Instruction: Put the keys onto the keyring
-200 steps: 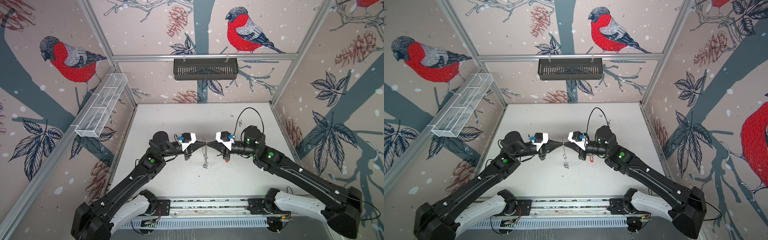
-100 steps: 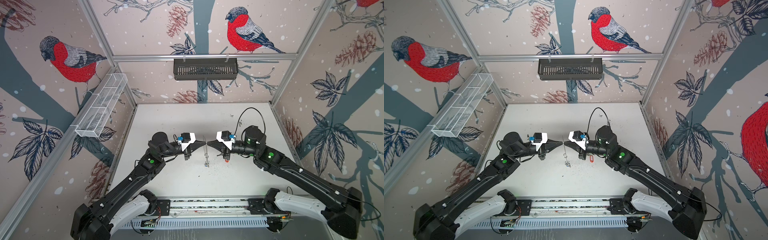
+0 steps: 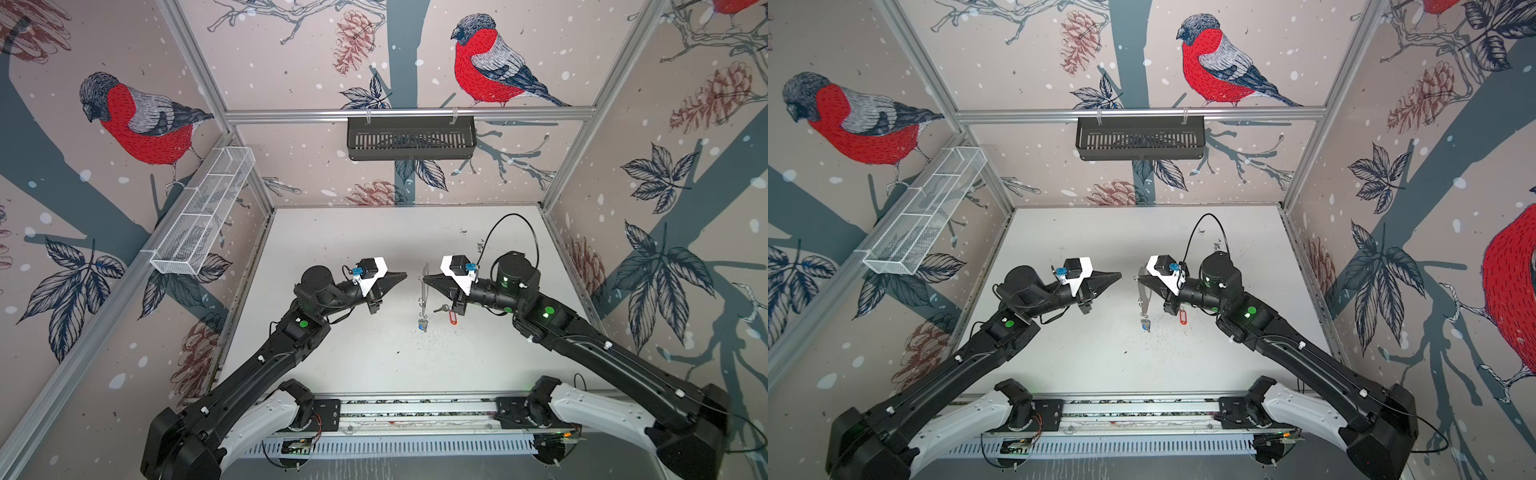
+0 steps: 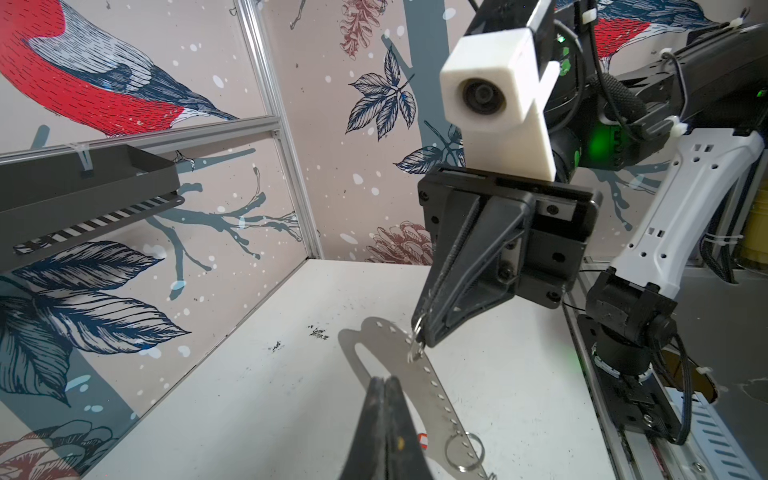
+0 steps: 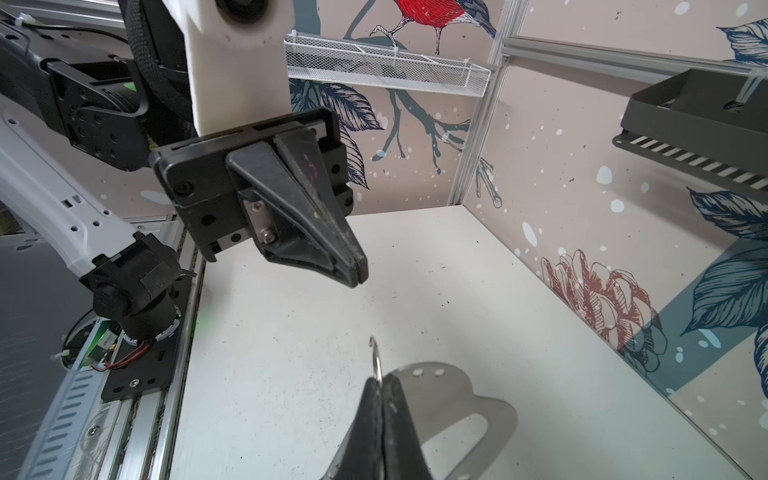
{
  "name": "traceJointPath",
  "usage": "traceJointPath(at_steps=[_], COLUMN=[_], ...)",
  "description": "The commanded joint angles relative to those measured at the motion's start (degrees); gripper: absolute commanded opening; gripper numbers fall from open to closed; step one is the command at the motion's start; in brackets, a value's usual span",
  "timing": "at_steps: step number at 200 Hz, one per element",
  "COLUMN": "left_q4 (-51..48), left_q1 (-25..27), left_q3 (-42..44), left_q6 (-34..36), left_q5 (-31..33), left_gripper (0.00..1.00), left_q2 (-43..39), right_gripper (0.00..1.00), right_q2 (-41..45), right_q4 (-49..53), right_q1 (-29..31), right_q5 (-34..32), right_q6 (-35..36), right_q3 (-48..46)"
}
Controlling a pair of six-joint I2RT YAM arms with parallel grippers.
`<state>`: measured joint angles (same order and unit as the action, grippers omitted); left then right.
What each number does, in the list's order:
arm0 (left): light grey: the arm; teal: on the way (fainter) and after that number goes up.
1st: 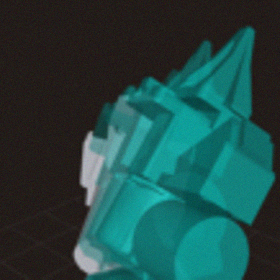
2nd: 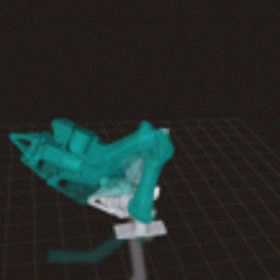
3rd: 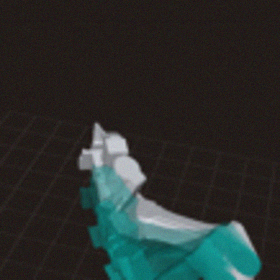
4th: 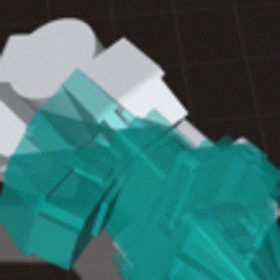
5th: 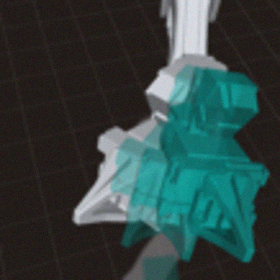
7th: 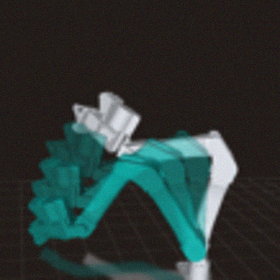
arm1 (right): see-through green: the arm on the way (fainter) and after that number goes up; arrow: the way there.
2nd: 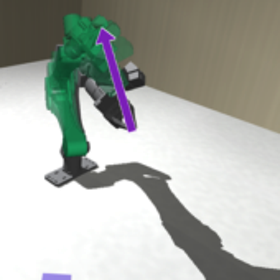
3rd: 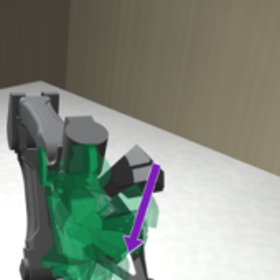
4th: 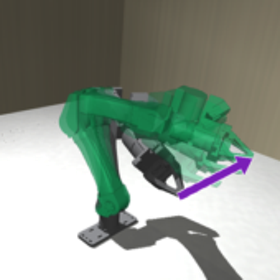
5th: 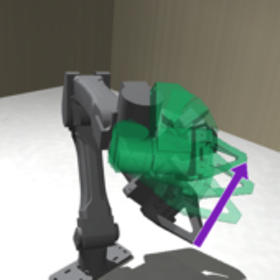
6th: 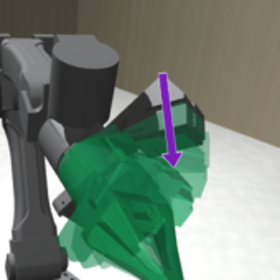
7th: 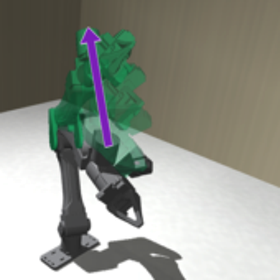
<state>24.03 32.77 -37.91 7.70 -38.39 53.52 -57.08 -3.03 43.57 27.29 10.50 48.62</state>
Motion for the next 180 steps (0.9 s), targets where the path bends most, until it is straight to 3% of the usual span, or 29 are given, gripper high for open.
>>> traceJointPath(at_steps=[1,24,70,122,180], left_q4=[1.80,1.11,-1.16,-6.72,-7.77], left_q1=[-0.08,-0.03,0.56,3.25,4.02], left_q3=[-0.45,-0.45,-2.36,-5.45,-6.05], left_q6=[0.26,0.98,2.25,6.69,7.69], left_q5=[-1.95,-3.10,-6.68,-5.79,-3.93], left_gripper=[0.00,0.00,0.10,0.14,0.12], left_q2=[0.34,0.44,2.60,5.23,5.83], right_gripper=[0.00,0.00,0.00,0.00,0.00], right_q2=[0.04,0.04,-0.54,-1.40,-1.23], right_q4=[-1.46,-1.33,-1.02,-1.01,-0.75], right_q1=[-0.01,-0.01,-0.10,-0.01,0.02], right_q5=[0.14,0.48,2.22,3.69,4.80], right_q6=[-0.40,-0.36,-0.20,0.04,0.31], right_q3=[0.07,0.18,0.58,1.13,1.39])
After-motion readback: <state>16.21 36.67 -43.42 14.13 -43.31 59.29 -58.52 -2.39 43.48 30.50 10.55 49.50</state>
